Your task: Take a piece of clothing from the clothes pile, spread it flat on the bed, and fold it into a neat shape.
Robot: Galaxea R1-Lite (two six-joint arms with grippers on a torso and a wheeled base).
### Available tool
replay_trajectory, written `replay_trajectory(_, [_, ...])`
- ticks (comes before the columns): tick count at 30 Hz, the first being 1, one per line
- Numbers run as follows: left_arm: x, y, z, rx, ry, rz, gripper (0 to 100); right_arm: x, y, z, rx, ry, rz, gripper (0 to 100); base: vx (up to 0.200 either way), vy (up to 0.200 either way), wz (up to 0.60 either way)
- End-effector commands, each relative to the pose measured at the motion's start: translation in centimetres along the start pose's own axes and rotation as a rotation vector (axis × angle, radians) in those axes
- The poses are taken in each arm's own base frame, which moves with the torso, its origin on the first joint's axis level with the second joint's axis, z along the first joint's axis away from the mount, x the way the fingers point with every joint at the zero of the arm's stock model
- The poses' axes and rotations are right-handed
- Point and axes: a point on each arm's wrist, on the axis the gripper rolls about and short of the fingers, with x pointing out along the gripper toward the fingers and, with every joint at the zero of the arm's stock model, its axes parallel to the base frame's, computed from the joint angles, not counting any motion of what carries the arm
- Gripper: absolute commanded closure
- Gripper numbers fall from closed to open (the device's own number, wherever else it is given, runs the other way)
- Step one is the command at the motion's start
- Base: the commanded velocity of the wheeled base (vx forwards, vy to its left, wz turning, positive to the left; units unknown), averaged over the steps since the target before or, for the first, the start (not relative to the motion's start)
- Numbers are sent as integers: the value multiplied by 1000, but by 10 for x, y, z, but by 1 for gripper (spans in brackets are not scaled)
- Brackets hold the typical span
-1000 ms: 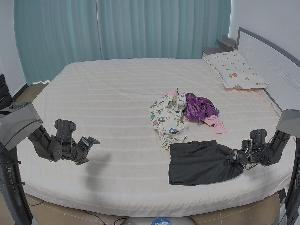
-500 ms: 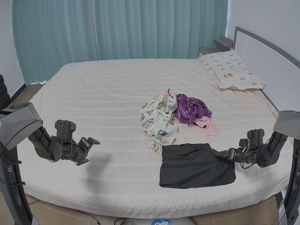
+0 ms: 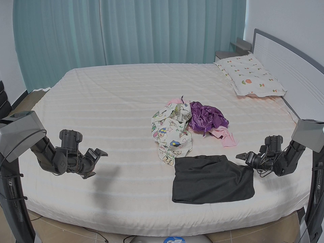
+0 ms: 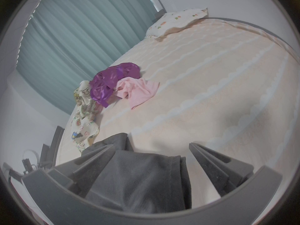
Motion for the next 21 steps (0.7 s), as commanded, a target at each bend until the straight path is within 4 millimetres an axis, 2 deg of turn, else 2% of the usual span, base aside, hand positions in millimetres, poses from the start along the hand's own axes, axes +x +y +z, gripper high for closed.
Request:
replay_trajectory(1, [0,0,0,0,-6,5,0,13,2,-12,30,56,7,0,0,0,0])
replay_trajectory(3, [1,1,0,0,-5,7,0,14,10,-12,51,56,30,0,0,0,0])
replay_trajectory(4, [1,0,0,0,-6,5,0,15,11,-11,55,55,33,100,0,0,0])
replay_trajectory(14, [0,0,0,-1,-6,5,0,14,15,-3,129,20,45,100,0,0,0])
replay_trajectory(21, [0,0,0,-1,-6,5,0,-2,17,11,209,-23,52,100,0,0,0])
